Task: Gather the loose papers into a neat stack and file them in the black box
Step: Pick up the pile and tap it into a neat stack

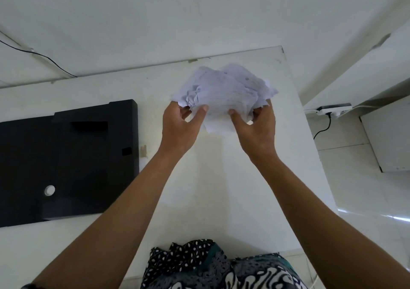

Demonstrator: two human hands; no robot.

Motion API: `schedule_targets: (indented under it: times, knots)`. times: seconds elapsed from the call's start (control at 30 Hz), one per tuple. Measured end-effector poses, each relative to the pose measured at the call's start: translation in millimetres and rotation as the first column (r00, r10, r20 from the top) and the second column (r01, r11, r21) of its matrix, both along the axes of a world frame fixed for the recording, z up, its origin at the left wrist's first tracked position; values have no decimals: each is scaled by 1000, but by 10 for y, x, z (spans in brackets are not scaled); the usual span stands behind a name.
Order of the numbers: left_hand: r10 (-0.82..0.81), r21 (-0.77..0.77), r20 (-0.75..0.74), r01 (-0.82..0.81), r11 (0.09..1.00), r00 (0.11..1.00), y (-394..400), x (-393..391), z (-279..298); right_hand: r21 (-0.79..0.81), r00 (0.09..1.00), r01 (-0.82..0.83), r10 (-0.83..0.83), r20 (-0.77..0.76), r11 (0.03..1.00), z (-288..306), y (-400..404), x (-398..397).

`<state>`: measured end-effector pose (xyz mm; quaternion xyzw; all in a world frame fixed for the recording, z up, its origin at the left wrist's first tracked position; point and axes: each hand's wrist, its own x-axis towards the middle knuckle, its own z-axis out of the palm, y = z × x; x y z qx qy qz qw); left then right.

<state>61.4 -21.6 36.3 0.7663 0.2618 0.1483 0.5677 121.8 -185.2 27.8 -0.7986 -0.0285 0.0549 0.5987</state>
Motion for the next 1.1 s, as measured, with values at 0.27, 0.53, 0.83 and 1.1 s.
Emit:
schedule_targets:
  times: [0.27,0.53,0.83,1.1]
  knots:
    - [-42,-22,-176,39,999,984,23,-14,-192,-50,995,-81,77,-67,995,-61,23,-23]
    - [-44,-135,2,44,990,999,104,9,48,-5,991,-71,70,-115,997,1,-33,-19]
    - [-228,-517,-173,109,849,958,138,-248,-203,245,949,-21,97,-300,969,113,43,-47]
    - [-323,-561,-252,134,817,912,-37,-474,-391,97,925,-56,88,-370,994,-42,-16,-6]
